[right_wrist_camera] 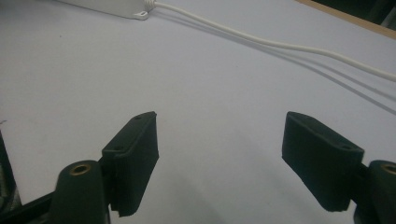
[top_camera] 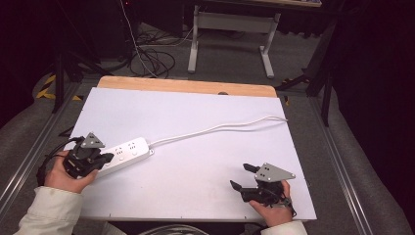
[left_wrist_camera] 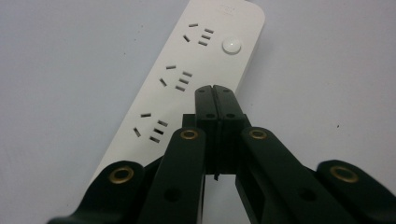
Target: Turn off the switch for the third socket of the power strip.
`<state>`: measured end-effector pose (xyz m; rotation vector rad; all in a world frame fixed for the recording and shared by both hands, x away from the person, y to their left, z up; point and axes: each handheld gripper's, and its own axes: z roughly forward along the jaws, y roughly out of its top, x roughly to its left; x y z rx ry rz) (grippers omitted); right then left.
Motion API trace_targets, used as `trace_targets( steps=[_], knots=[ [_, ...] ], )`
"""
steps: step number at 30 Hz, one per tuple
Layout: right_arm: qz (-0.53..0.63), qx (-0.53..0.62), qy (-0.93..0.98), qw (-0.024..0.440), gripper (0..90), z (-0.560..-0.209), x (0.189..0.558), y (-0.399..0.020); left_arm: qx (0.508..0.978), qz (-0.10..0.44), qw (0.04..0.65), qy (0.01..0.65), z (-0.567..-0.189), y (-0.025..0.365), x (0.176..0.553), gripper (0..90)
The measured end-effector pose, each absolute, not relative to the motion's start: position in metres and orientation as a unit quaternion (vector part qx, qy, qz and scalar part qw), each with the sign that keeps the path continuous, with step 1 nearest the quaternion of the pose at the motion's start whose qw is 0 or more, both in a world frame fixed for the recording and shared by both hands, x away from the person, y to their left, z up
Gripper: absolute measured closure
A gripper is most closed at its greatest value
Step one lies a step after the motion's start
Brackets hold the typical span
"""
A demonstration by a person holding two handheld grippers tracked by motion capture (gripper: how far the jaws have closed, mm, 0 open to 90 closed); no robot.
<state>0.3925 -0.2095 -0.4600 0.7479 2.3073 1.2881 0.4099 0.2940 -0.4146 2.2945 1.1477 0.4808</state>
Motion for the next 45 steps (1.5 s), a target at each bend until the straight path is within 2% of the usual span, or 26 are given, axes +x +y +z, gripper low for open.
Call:
trace_targets(
  steps=[11,12,14,16,19,22,31,32,36,45],
  knots=[
    [0.459,0.268,0.824,0.195,27.4,-0.46,0.393,-0.209,0.842,0.189,0.278,0.422,-0.409,0.295,0.408,88.8],
    [0.459,0.268,0.824,0.195,27.4,-0.46,0.393,-0.209,0.839,0.191,0.284,0.424,-0.408,0.295,0.408,77.4],
    [0.458,0.268,0.825,0.196,27.4,-0.461,0.393,-0.209,0.832,0.197,0.298,0.424,-0.406,0.296,0.407,66.8],
    [0.459,0.269,0.824,0.195,27.5,-0.461,0.393,-0.209,0.828,0.2,0.314,0.419,-0.403,0.297,0.405,58.8],
    [0.459,0.27,0.824,0.195,27.4,-0.461,0.393,-0.21,0.819,0.203,0.345,0.41,-0.398,0.297,0.401,51.8],
    [0.459,0.269,0.824,0.195,27.5,-0.461,0.393,-0.21,0.815,0.205,0.37,0.396,-0.395,0.296,0.396,46.4],
    [0.46,0.268,0.823,0.197,27.4,-0.46,0.393,-0.21,0.797,0.198,0.439,0.364,-0.388,0.297,0.386,38.2],
    [0.46,0.267,0.824,0.197,27.5,-0.46,0.393,-0.21,0.797,0.2,0.443,0.358,-0.389,0.297,0.385,34.2],
    [0.461,0.268,0.823,0.197,27.4,-0.46,0.392,-0.21,0.789,0.192,0.472,0.342,-0.392,0.297,0.382,28.9],
    [0.462,0.267,0.823,0.195,27.5,-0.46,0.392,-0.21,0.785,0.188,0.498,0.316,-0.413,0.288,0.377,20.2]
  ],
)
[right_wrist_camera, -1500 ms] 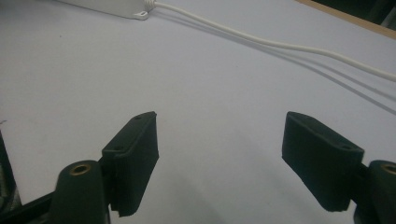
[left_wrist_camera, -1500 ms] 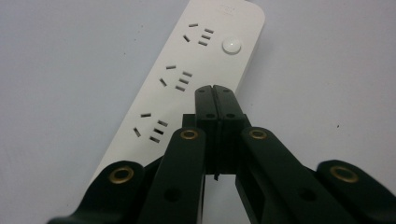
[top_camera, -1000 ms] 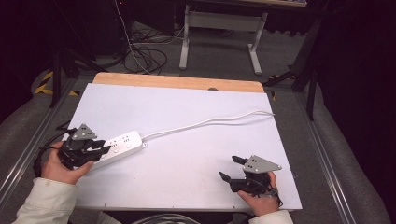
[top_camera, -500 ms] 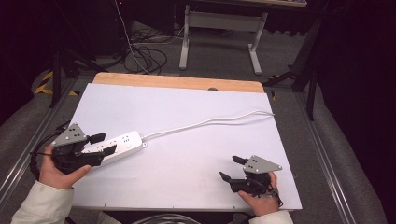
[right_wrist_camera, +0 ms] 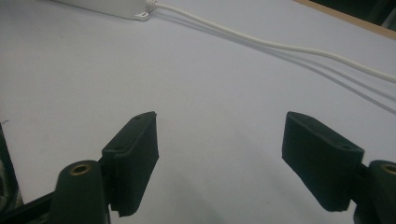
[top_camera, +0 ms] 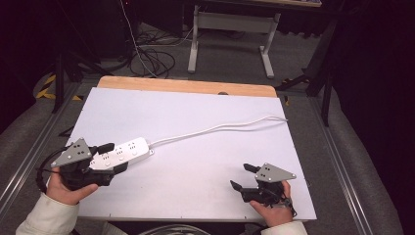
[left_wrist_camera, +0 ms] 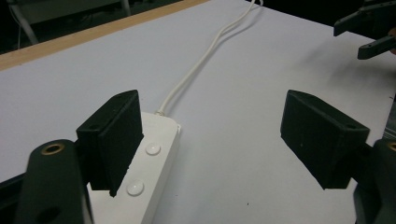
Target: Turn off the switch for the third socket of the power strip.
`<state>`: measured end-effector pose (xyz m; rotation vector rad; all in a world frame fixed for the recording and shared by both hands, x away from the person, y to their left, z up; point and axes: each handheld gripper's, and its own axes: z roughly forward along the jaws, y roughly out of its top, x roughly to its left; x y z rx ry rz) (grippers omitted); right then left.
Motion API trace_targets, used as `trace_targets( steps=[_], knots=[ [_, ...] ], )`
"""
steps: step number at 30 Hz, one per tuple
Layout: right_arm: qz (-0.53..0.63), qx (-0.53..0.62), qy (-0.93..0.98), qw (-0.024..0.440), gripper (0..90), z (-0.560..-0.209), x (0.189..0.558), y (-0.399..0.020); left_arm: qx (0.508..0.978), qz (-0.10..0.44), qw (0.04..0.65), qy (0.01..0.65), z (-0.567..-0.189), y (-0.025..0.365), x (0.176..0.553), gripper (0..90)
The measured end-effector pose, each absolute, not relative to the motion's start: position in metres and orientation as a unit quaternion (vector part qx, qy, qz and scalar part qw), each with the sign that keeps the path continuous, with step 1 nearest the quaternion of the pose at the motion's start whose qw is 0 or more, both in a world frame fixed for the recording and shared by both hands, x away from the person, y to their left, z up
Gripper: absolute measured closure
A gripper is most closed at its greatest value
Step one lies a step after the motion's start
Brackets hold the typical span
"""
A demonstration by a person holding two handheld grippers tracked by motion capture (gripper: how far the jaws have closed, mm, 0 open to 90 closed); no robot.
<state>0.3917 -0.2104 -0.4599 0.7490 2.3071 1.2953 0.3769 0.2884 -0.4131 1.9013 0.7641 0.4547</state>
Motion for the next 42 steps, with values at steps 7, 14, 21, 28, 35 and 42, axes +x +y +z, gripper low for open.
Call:
trace_targets(
  steps=[7,14,21,28,35,42],
  knots=[
    [0.462,0.265,0.824,0.194,27.5,-0.46,0.392,-0.211,0.793,0.184,0.497,0.299,-0.428,0.28,0.374,14.8],
    [0.466,0.265,0.822,0.193,27.5,-0.46,0.391,-0.211,0.792,0.178,0.499,0.303,-0.442,0.276,0.374,15.2],
    [0.466,0.265,0.821,0.193,27.6,-0.459,0.391,-0.212,0.788,0.157,0.503,0.319,-0.461,0.278,0.374,16.7],
    [0.467,0.263,0.822,0.193,27.8,-0.459,0.391,-0.212,0.814,0.17,0.461,0.31,-0.475,0.28,0.372,17.1],
    [0.468,0.263,0.821,0.192,27.8,-0.459,0.391,-0.212,0.815,0.148,0.463,0.316,-0.482,0.28,0.369,16.8],
    [0.467,0.263,0.822,0.192,27.8,-0.459,0.391,-0.212,0.8,0.136,0.483,0.327,-0.479,0.28,0.37,16.8]
  ],
)
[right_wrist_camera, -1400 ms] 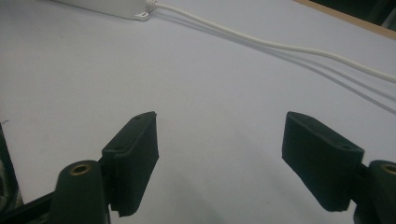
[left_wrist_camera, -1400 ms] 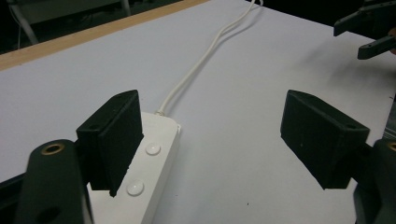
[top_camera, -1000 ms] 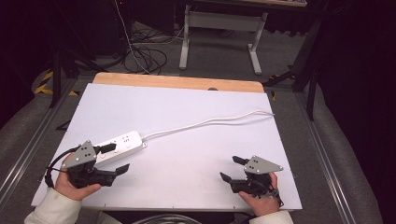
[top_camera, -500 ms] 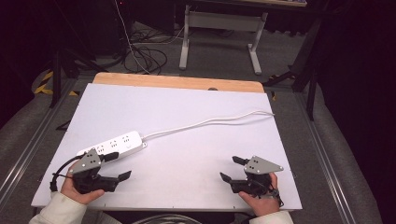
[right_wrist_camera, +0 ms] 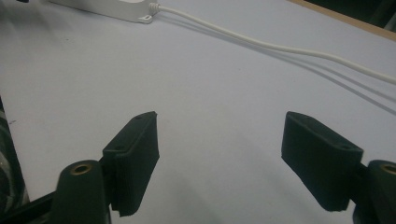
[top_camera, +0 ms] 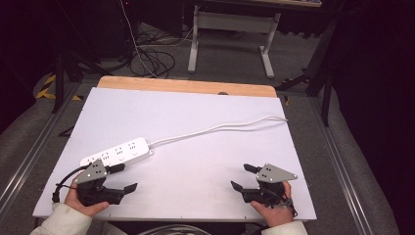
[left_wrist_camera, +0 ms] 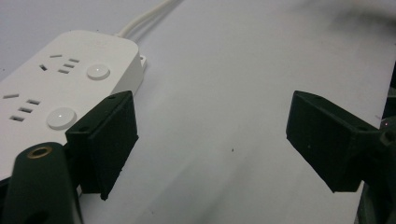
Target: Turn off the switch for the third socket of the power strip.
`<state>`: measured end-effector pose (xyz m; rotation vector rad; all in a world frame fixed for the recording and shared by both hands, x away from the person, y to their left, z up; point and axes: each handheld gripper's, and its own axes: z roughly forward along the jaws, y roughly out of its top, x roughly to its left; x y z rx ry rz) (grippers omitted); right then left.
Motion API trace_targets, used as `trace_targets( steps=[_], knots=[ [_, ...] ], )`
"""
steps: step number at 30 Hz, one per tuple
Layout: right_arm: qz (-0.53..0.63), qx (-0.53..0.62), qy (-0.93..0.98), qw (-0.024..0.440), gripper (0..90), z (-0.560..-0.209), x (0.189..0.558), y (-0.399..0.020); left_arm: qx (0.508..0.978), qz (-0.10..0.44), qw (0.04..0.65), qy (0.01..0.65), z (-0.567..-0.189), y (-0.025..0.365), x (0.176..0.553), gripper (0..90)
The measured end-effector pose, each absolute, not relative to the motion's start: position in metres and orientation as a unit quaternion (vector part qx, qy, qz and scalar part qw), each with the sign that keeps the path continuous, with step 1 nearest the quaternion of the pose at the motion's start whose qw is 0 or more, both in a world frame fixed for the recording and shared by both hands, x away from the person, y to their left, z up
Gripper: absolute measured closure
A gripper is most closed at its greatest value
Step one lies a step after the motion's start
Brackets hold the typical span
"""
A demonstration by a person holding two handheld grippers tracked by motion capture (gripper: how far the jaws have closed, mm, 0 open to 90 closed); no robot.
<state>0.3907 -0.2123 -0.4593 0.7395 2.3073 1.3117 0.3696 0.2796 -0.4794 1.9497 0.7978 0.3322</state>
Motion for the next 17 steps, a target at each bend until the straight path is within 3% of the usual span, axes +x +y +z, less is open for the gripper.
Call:
trace_targets(
  steps=[17],
  knots=[
    [0.468,0.266,0.821,0.192,27.8,-0.4594,0.3914,-0.2132,0.8,0.169,0.482,0.315,-0.4736,0.2807,0.3618,16.6]
  ],
)
